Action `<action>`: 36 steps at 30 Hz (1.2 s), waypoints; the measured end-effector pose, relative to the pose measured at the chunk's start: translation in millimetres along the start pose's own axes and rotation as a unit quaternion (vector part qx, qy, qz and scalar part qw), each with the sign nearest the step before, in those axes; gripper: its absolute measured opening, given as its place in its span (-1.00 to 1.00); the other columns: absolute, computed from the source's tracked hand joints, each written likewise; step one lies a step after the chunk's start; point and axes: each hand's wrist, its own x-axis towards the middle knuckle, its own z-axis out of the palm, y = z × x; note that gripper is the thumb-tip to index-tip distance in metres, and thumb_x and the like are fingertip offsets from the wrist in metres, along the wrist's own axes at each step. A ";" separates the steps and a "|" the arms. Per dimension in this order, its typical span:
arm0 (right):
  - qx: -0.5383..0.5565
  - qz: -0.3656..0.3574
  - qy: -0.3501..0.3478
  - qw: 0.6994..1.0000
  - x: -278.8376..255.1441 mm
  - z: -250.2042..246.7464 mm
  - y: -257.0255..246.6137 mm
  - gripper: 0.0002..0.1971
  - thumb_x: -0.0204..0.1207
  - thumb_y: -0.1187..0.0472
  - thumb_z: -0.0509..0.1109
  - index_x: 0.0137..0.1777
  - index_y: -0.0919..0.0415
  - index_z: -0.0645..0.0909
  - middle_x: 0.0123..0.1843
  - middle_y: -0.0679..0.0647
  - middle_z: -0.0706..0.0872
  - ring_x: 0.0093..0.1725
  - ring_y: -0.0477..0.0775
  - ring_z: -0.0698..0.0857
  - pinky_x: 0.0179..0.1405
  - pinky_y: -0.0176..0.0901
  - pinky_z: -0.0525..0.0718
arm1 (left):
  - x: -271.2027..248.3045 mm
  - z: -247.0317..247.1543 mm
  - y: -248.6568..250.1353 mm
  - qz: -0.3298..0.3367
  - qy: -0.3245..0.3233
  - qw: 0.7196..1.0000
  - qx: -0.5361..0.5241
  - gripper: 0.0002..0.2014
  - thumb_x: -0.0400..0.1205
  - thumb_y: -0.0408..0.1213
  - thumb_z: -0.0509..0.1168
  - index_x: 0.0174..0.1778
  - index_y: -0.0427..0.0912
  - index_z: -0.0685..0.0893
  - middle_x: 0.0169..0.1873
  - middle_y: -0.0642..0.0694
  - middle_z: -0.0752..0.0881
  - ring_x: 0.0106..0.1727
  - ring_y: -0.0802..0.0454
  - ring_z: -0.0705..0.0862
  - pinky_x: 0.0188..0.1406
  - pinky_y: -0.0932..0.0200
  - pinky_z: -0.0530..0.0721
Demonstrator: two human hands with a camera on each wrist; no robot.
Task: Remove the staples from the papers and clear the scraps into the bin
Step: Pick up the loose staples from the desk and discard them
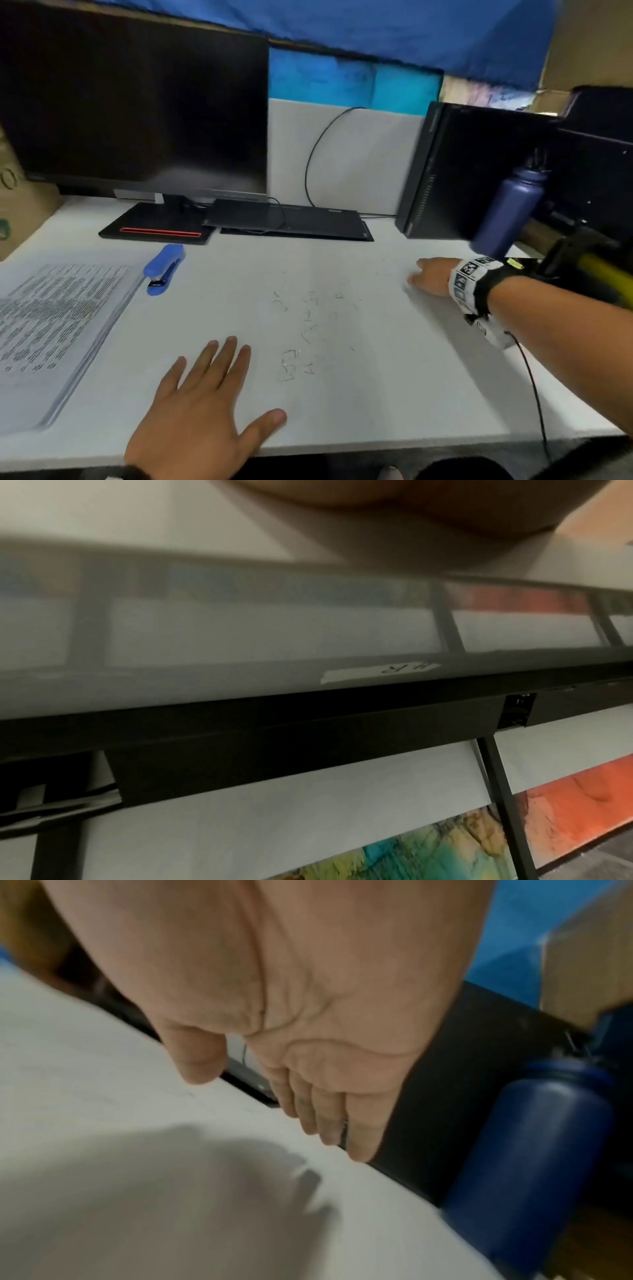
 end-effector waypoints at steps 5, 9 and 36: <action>0.019 0.008 -0.024 0.999 37.7 -7.1 -45.8 -0.19 0.61 -0.35 0.07 0.68 0.22 0.22 0.69 0.20 0.31 0.66 0.26 0.31 0.63 0.09 0.23 | 4.1 -3.7 0.7 0.009 0.025 1.000 -0.012 0.03 0.28 0.73 -0.40 0.59 0.26 -0.48 0.58 0.23 -0.50 0.70 0.17 -0.39 0.65 -0.08 -0.34; 0.089 -0.004 -0.080 0.993 36.2 -4.2 -97.1 -0.02 0.51 -0.53 -0.07 0.67 0.25 0.27 0.74 0.23 0.16 0.71 0.27 0.18 0.65 0.16 0.12 | 2.8 -9.5 0.7 0.001 -0.049 0.999 0.007 -0.03 0.37 0.70 -0.14 0.66 0.27 0.28 0.69 0.10 0.18 0.68 0.03 0.30 0.55 -0.06 0.09; 0.002 -0.332 -0.192 0.923 -100.1 11.9 -174.7 -0.06 0.59 -0.45 -0.13 0.74 0.21 -0.23 0.75 0.10 -0.35 0.72 0.04 -0.33 0.73 0.16 -0.17 | 2.6 5.2 -3.0 0.007 0.008 1.000 0.006 0.06 0.36 0.69 -0.37 0.72 0.15 -0.33 0.71 0.11 -0.38 0.70 0.10 -0.43 0.68 -0.25 -0.31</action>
